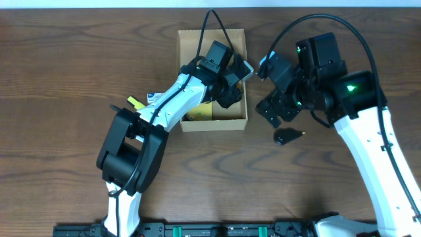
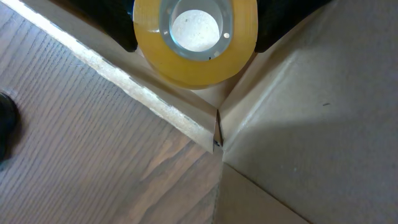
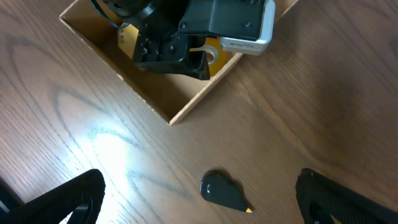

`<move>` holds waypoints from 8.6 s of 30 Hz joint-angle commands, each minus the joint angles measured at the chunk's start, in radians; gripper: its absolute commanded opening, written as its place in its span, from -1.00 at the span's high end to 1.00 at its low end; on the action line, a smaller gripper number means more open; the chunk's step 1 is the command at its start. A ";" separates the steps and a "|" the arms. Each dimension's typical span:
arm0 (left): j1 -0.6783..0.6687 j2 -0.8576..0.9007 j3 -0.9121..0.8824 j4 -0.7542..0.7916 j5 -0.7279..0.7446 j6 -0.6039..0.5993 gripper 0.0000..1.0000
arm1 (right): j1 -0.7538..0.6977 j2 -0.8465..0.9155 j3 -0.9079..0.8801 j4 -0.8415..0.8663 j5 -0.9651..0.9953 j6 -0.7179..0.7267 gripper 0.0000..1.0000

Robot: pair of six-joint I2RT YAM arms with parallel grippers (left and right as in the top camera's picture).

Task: Pack container
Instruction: 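Lower the tape roll into the box's right side and open the left gripper, then raise the left gripper out of the box and move it left, then lower the left gripper over the blue-white staples box, then close the left gripper on the staples box and lift it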

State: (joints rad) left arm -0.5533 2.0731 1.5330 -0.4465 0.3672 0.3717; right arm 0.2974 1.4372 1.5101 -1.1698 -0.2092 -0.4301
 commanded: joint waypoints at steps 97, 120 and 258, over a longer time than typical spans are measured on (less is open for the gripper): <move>0.217 -0.354 0.125 -0.337 -0.719 -1.178 0.88 | -0.006 -0.018 -0.002 0.000 -0.004 0.006 -0.99; 0.244 -0.163 0.125 -0.425 -0.674 -2.127 0.89 | -0.006 -0.018 -0.002 0.000 -0.004 0.006 -0.99; 0.436 0.204 0.134 -0.521 -0.097 -2.349 0.33 | -0.006 -0.018 -0.002 0.000 -0.004 0.007 -0.98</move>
State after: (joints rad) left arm -0.1158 2.2276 1.6623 -0.9611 0.2668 -1.9373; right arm 0.2974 1.4368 1.5097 -1.1694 -0.2092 -0.4301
